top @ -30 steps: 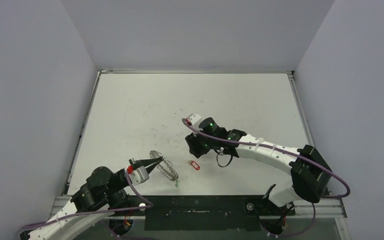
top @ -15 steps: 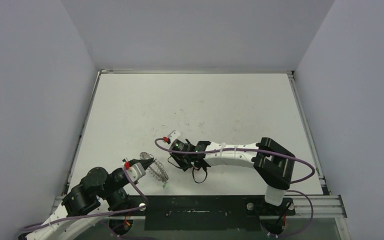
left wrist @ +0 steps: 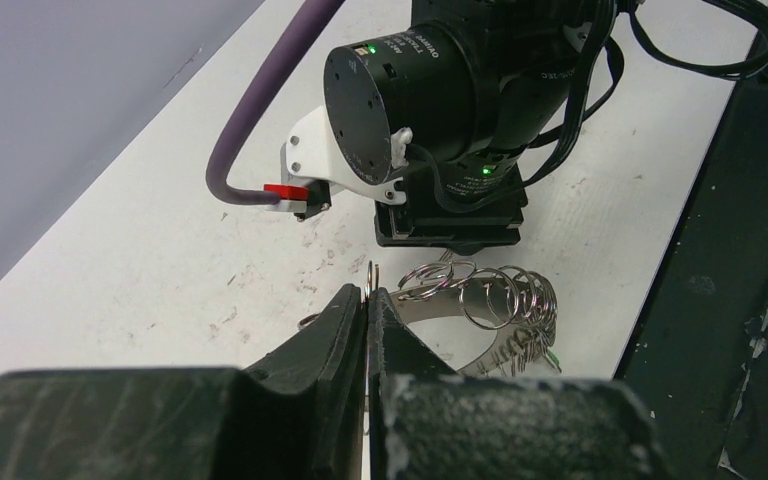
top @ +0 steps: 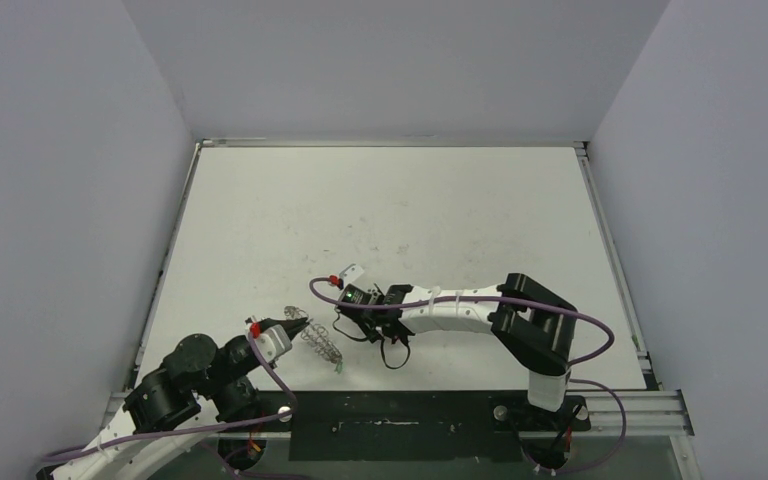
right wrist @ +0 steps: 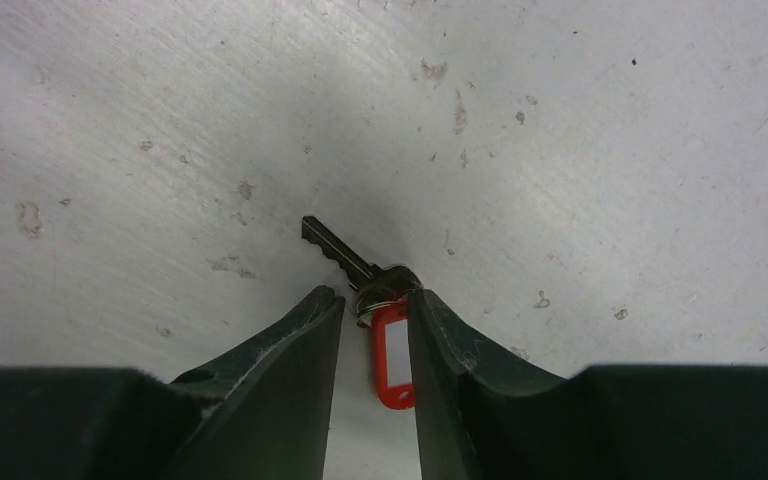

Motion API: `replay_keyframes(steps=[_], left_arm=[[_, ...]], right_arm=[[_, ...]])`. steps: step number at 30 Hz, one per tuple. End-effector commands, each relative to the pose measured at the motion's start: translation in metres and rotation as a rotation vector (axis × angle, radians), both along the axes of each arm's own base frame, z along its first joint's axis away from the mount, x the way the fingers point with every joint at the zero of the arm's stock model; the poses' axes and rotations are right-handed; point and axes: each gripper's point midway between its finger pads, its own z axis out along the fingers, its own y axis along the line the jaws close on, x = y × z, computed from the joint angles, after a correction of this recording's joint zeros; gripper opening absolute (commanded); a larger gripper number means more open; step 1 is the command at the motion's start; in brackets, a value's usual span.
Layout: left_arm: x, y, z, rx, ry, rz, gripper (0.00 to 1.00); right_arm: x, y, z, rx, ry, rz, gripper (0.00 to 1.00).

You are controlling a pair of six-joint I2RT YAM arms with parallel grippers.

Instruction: Put the keys on the keyring

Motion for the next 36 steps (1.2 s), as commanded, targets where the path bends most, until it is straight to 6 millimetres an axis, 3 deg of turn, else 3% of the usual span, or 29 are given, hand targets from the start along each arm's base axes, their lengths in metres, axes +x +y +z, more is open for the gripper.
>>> replay_keyframes(steps=[1, 6, 13, 20, 26, 32, 36], left_arm=[[-0.002, -0.001, 0.031, -0.102, -0.043, -0.003, 0.0], [-0.001, -0.002, 0.031, -0.107, -0.043, -0.004, 0.0], [0.001, -0.007, 0.028, -0.129, -0.025, -0.001, 0.0], [0.006, -0.023, 0.013, -0.178, 0.023, -0.016, 0.0], [0.01, -0.04, 0.005, -0.217, 0.027, -0.043, 0.0], [0.012, -0.059, -0.004, -0.247, 0.011, -0.093, 0.0], [0.013, -0.069, 0.001, -0.295, -0.012, -0.122, 0.0]], right_arm=[[0.0, 0.011, 0.005, 0.039, 0.01, -0.037, 0.33], [0.0, 0.004, 0.003, 0.014, -0.001, -0.052, 0.28], [0.006, -0.003, 0.019, 0.013, -0.042, -0.053, 0.0], [0.016, -0.013, 0.052, 0.092, -0.05, -0.048, 0.0], [0.026, -0.022, 0.09, 0.301, 0.007, 0.013, 0.0], [0.011, -0.019, 0.137, 0.521, -0.02, 0.228, 0.0], [0.001, -0.012, 0.163, 0.636, -0.062, 0.323, 0.0]])
